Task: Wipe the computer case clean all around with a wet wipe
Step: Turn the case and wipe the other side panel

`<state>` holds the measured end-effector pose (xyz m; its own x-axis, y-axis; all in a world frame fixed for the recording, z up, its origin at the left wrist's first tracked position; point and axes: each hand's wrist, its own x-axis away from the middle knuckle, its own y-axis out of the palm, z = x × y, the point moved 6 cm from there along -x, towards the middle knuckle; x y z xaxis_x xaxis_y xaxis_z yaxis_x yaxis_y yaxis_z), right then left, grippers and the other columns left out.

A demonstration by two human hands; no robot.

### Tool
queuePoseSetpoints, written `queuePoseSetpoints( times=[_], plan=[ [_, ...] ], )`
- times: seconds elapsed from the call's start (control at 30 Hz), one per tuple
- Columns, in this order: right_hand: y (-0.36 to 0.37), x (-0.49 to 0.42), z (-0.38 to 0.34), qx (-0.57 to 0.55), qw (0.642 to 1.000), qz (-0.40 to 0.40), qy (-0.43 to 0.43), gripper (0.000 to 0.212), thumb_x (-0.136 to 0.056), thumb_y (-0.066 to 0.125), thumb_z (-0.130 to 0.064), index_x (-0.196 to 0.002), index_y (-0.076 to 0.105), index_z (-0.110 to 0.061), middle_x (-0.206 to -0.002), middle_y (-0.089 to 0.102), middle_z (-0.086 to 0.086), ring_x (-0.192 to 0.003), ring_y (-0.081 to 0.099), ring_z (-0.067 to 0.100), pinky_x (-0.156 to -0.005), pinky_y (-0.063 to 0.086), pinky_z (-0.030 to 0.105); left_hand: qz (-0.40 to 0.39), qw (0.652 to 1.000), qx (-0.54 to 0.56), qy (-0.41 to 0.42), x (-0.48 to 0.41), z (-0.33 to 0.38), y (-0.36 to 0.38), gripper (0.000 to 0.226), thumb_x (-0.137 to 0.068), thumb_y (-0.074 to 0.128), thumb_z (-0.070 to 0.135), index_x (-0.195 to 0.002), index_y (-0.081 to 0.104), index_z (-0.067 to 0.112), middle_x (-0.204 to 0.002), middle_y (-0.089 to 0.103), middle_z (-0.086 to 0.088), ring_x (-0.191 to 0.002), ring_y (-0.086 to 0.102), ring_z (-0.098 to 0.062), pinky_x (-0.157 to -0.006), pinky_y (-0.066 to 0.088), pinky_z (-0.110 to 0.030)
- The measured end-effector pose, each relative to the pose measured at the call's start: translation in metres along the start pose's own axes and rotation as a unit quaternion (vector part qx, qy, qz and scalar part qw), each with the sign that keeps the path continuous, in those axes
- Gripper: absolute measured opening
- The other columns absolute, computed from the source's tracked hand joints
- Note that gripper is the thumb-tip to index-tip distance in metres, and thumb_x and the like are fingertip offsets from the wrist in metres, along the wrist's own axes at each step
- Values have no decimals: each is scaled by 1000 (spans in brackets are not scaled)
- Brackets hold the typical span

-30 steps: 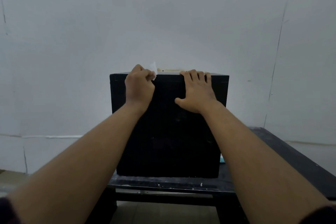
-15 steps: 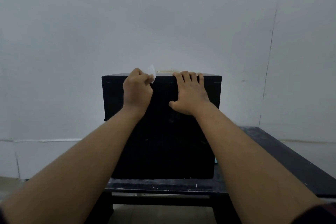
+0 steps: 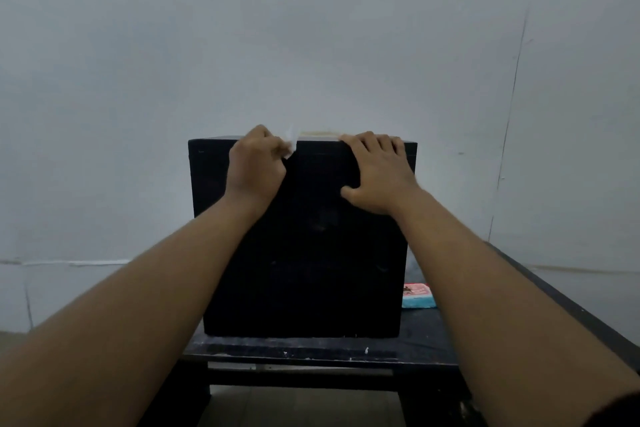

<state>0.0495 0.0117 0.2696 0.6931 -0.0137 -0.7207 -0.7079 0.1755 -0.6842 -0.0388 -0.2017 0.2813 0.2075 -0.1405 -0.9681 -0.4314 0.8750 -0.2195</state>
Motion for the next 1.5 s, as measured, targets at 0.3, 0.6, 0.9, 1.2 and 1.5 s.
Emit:
queuePoseSetpoints(
  times=[0.3,0.6,0.9,1.2,1.5],
  plan=[
    [7,0,-6,-5,1000,11,13,94,-72,64,-61,-155,33,-31,-148,41,2,-139,36,33,-126,15,56,-84,993,-22,75,69,12,23,17,-89,78,-4,-101,83,6,-82,59,-1,-66,55,-17,-55,54,-40],
    [-5,-1,26,-1,999,-34,12,87,-77,59,-58,-157,32,-38,-144,43,0,-136,38,27,-121,23,48,1,1000,4,25,8,28,26,9,-93,75,0,-94,83,5,-80,59,-4,-66,58,-24,-61,53,-39],
    [5,3,15,0,999,16,37,92,-65,62,-57,-150,34,-37,-138,40,3,-131,39,31,-121,19,52,-74,991,-35,109,55,22,35,22,-83,79,-10,-93,82,9,-83,60,-2,-67,53,-19,-61,42,-37],
    [4,3,20,-35,999,16,36,89,-69,61,-54,-152,37,-38,-137,40,0,-131,37,27,-121,17,46,42,998,33,26,11,55,53,7,-95,73,-2,-94,80,0,-81,55,-2,-69,52,-16,-62,53,-37],
    [-4,4,22,-142,986,74,55,64,-77,65,-50,-141,55,-47,-124,47,-11,-122,43,15,-118,18,32,-38,998,43,25,71,36,58,16,-90,79,1,-103,82,11,-90,66,3,-76,60,-13,-65,59,-39]
  ],
)
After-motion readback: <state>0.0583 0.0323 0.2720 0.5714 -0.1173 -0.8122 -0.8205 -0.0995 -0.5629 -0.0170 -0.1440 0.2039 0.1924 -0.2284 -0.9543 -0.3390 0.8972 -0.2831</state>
